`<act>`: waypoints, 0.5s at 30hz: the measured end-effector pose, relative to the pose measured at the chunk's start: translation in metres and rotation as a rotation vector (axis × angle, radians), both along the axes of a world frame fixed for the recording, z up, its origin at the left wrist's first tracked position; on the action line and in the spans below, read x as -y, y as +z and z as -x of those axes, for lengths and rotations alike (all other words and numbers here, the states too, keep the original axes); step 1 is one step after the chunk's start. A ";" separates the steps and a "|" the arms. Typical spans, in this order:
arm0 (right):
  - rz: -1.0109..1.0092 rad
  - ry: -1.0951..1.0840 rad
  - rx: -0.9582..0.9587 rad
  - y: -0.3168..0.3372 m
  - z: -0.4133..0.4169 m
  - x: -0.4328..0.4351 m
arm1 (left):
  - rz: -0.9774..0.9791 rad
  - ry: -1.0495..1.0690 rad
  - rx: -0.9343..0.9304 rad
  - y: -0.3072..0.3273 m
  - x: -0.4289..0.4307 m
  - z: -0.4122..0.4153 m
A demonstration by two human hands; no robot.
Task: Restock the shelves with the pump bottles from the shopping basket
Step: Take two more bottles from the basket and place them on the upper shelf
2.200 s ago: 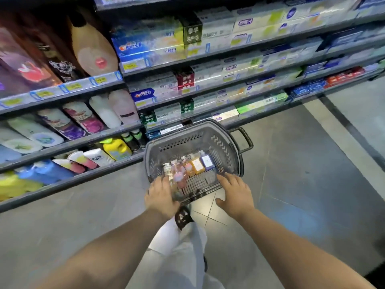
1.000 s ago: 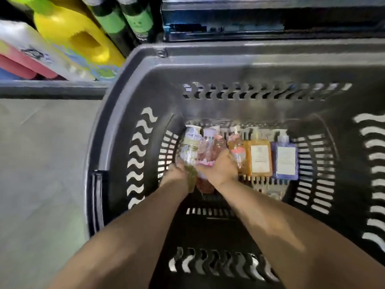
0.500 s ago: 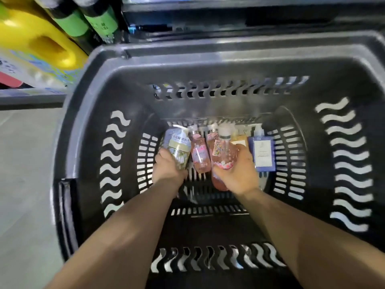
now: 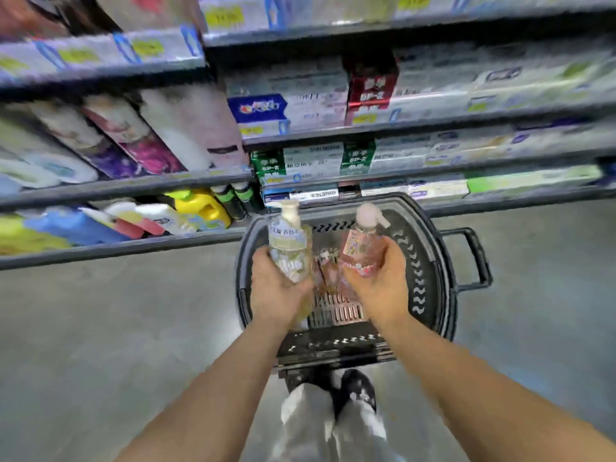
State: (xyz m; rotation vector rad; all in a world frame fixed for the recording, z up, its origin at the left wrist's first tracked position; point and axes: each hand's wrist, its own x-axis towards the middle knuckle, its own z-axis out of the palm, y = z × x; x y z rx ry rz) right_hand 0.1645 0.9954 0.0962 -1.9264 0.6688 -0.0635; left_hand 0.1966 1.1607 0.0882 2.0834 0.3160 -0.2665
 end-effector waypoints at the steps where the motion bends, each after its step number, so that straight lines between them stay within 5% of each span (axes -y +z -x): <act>1: 0.018 -0.005 0.043 0.023 0.004 -0.005 | 0.061 0.038 0.037 0.025 -0.005 0.005; 15: 0.062 0.207 0.398 0.259 0.112 -0.120 | 0.095 0.311 0.548 0.270 -0.134 0.153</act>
